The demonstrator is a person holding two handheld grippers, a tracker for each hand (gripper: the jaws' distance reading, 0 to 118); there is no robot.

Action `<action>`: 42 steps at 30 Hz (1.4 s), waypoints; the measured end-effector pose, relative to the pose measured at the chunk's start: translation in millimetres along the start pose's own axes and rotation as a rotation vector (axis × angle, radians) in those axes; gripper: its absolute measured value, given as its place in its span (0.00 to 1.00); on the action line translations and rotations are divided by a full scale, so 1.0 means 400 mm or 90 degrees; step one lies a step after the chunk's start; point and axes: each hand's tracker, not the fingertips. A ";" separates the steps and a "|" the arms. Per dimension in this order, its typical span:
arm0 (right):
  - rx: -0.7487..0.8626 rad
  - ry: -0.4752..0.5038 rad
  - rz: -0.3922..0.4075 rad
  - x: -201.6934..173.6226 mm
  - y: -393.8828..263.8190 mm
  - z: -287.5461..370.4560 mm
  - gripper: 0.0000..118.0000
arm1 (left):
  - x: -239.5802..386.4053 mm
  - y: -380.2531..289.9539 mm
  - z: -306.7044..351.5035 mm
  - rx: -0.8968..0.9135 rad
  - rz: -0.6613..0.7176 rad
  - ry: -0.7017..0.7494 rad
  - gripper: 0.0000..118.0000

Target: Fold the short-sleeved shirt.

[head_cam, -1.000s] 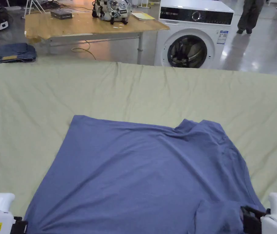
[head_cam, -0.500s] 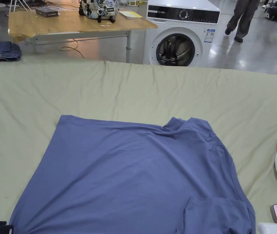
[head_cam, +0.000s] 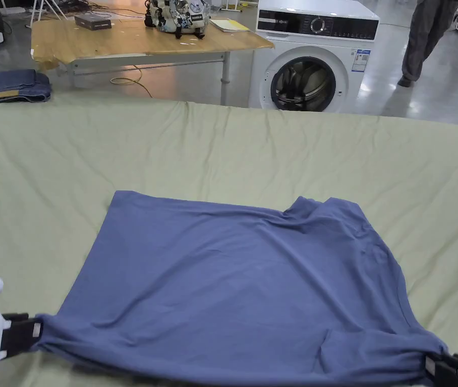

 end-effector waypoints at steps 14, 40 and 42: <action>-0.006 -0.021 -0.031 0.007 0.313 -0.291 0.03 | -0.022 0.322 -0.281 0.010 0.003 0.015 0.00; 0.238 -0.058 0.005 -0.164 0.299 -0.214 0.12 | 0.121 0.276 -0.161 0.228 -0.022 -0.007 0.14; 0.277 -0.054 0.000 -0.191 0.287 -0.188 0.00 | 0.149 0.257 -0.127 0.267 -0.044 0.017 0.05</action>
